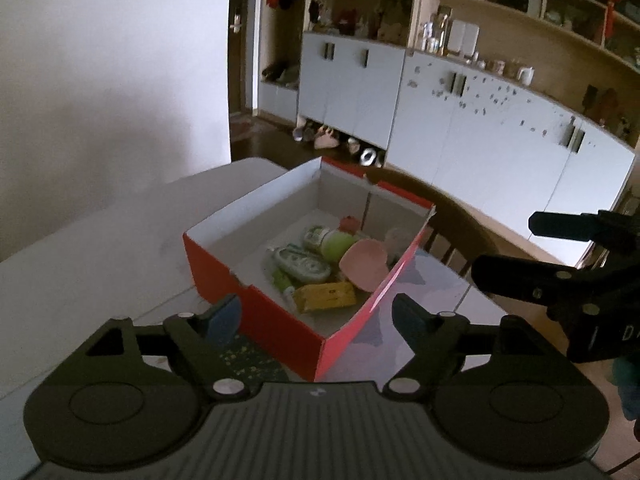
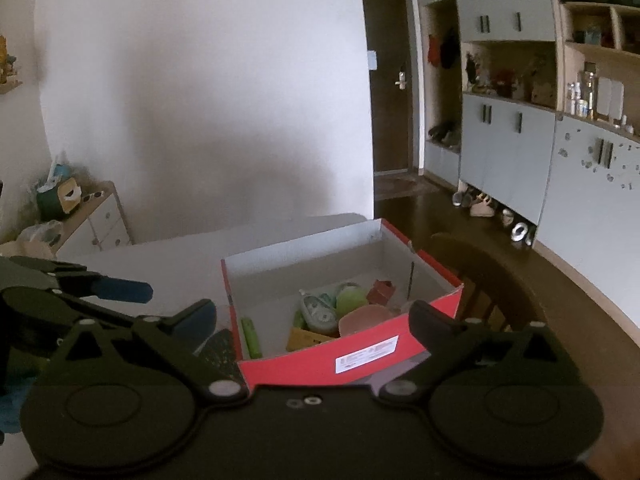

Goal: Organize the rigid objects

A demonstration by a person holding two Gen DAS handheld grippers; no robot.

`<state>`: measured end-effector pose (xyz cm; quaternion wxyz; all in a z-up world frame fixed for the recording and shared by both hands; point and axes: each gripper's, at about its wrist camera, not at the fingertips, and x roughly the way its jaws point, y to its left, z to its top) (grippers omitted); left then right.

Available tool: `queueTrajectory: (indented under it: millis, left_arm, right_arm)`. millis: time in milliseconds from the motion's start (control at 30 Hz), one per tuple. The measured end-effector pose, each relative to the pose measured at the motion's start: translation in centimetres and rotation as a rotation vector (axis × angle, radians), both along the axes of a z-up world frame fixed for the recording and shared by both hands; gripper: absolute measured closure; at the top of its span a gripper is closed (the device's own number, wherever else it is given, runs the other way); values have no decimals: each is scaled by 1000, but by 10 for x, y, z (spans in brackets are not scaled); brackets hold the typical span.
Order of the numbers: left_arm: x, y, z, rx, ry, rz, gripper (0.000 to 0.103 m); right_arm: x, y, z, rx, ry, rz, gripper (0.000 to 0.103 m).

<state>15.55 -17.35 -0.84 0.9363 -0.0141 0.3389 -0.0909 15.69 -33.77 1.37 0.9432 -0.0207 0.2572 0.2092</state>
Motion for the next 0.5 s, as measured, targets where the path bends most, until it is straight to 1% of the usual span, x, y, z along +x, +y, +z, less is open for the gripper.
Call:
queueTrajectory:
  millis: [67,200,233,267,333,500]
  left_arm:
    - [-3,-1,1,-4,2,3,18]
    - [-10,0,4,-29,-2,-8,18]
    - [-12,0,5,-33,-5,-6,15]
    - [-14,0,6,-34,-6,-6,8]
    - [-17,0,8,-42,-13,-5,0]
    - [-26,1,13,-40,-42,-9,0]
  right_arm:
    - [-6,-2,2,7,-7,-12,0]
    - [-16,-4,3,12,-18,-28,0]
    - [-18,-5,4,14,-18,-32,0]
    - [-20,-5,4,13,-21,-40,0]
    - [-23,-5,4,14,-24,-48,0]
    - [-29,-5,5,25,-24,-55,0]
